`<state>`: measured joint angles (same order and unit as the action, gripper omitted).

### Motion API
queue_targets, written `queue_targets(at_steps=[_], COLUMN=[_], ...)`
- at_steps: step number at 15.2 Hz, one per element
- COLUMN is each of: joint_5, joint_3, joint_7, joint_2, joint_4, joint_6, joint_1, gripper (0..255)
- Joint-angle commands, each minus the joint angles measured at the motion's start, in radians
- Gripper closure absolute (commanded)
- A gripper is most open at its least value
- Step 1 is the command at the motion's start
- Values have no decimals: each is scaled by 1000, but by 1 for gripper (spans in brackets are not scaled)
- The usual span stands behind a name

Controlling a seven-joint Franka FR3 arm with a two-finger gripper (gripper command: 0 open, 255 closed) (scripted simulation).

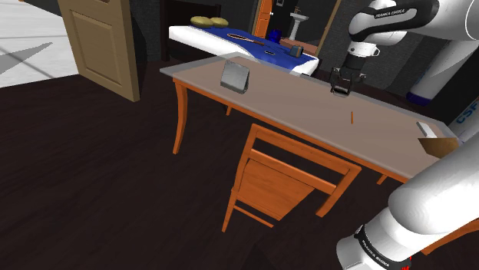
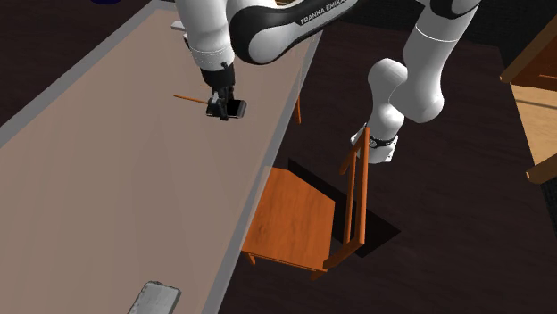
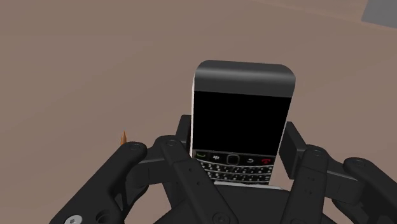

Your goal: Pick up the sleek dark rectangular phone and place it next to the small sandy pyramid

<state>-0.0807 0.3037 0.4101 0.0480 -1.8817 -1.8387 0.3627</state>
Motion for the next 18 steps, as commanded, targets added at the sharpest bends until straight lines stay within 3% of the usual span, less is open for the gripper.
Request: queue_targets(at_steps=[1, 10, 18], joint_5=[-6, -18, 12], joint_3=[24, 139, 248], joint_7=[-45, -254, -464], joint_2=[15, 32, -29], joint_4=[-18, -35, 27], joint_6=[-7, -24, -30], joint_1=[22, 121, 213], gripper=[255, 255, 255])
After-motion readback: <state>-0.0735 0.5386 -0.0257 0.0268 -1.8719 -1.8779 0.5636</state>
